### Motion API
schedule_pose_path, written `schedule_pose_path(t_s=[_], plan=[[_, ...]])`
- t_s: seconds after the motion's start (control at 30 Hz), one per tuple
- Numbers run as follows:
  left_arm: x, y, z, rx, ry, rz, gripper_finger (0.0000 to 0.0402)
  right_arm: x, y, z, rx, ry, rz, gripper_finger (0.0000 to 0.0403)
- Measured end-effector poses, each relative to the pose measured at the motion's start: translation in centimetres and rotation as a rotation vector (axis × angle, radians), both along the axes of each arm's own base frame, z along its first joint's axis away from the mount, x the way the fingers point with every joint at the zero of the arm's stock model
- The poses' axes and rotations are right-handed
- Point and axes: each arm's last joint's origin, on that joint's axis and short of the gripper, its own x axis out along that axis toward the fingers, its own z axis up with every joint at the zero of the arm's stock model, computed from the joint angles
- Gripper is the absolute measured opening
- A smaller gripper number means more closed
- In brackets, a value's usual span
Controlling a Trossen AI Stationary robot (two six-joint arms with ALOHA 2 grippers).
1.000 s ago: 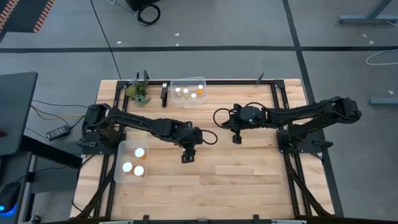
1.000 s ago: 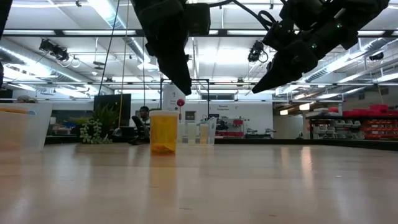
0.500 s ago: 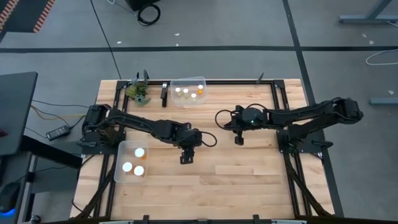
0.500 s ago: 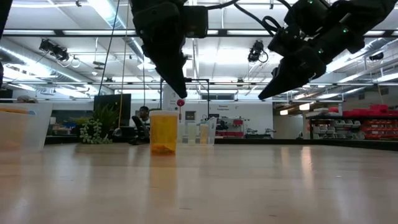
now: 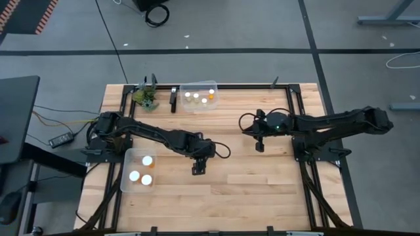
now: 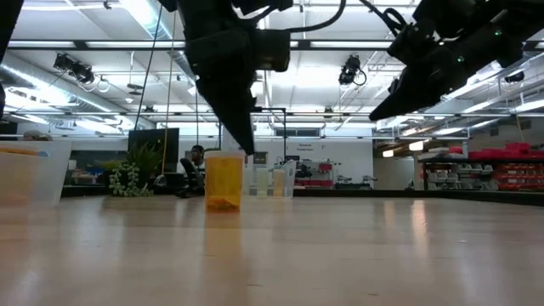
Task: Pick and place medicine bottles into bin by pill shape (circle, oval)
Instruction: Put the big orange pill bottle into the bottom transparent bin
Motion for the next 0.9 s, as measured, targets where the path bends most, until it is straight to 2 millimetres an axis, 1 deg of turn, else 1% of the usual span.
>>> schedule_pose_path(t_s=[0.13, 0.23, 0.37, 0.57, 0.9], plan=[[0.1, 0.0, -0.6, 0.012, 0.027, -0.02, 0.0321, -0.6, 0.1, 0.1, 0.007, -0.027, -0.006, 0.0041], [0.1, 0.0, -1.0, 0.023, 0.043, -0.04, 0.0334, -0.7, 0.1, 0.2, 0.009, -0.033, -0.008, 0.0041], [0.1, 0.0, -1.7, 0.032, 0.08, -0.065, 0.0335, -0.8, 0.1, 0.2, 0.009, -0.033, -0.007, 0.0041], [0.0, 0.0, -2.7, 0.037, 0.135, -0.07, 0.0314, -0.7, 0.1, 0.1, 0.008, -0.031, -0.007, 0.0041], [0.1, -0.1, -2.7, 0.033, 0.132, -0.061, 0.0265, -0.7, 0.1, 0.2, 0.008, -0.035, -0.008, 0.0041]])
